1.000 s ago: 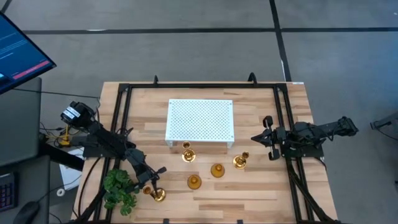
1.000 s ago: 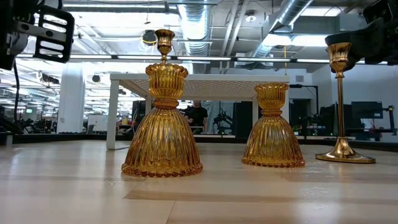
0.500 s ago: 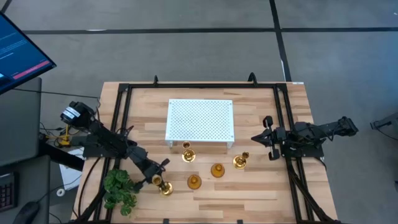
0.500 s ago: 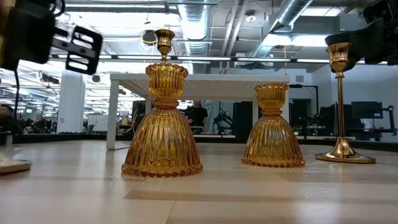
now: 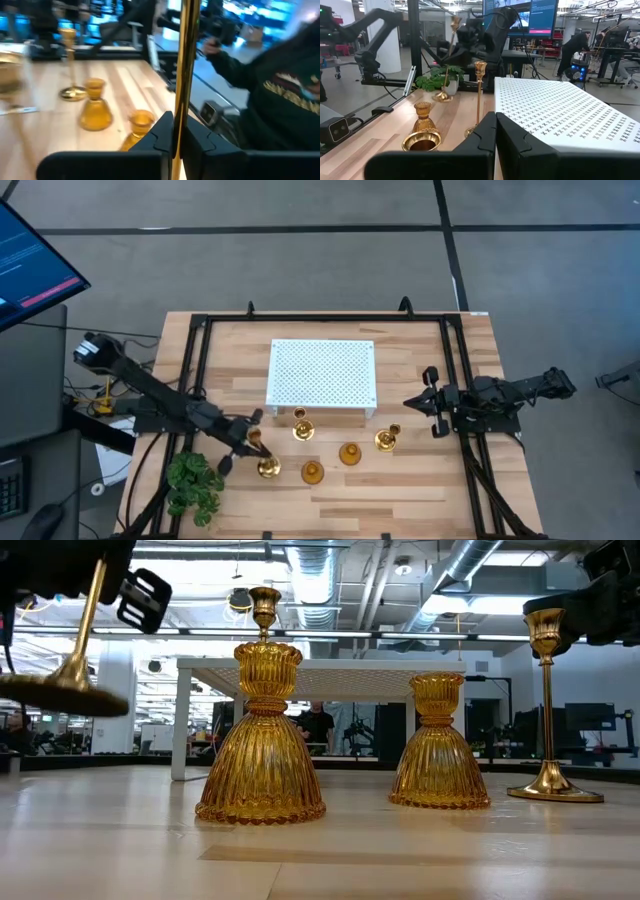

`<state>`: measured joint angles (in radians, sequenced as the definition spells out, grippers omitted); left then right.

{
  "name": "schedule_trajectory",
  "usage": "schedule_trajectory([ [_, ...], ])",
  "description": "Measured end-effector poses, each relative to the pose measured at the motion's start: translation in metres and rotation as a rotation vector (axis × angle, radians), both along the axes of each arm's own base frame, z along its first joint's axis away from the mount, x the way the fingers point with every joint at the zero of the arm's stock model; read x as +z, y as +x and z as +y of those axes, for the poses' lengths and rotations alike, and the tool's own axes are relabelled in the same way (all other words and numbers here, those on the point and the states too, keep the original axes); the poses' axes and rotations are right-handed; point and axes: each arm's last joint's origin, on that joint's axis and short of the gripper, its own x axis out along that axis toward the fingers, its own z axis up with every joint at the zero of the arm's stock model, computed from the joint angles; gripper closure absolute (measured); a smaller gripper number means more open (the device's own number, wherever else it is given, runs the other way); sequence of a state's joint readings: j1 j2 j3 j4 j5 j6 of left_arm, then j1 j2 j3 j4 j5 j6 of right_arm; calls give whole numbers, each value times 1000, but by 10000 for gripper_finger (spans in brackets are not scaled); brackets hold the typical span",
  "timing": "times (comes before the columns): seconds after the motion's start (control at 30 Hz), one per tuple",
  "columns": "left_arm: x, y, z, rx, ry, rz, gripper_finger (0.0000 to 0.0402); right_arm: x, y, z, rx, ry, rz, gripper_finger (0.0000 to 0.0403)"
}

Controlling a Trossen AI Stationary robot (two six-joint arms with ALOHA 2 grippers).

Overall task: Pick & Place candle stick holders
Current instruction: Put the bottom gold candle holder on the shelf

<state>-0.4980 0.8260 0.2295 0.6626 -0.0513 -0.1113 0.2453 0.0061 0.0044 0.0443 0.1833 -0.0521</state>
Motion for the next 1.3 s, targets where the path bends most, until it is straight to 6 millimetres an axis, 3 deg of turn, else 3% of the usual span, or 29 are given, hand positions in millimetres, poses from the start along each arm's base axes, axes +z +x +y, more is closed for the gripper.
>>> schedule_trajectory([
  [0.47, 31, -28, 23, 241, -59, -58, 388, 0, 0, 0, 0, -1, -1, 403],
  [1.0, 135, -32, 39, 756, 279, -83, 386, 0, 0, 0, 0, -3, -1, 403],
  [1.13, 152, -35, 47, 870, 326, -96, 388, 0, 0, 0, -1, -3, -1, 403],
  [1.3, 160, -31, 57, 849, 326, -155, 387, 0, 0, 0, -1, -10, -1, 403],
])
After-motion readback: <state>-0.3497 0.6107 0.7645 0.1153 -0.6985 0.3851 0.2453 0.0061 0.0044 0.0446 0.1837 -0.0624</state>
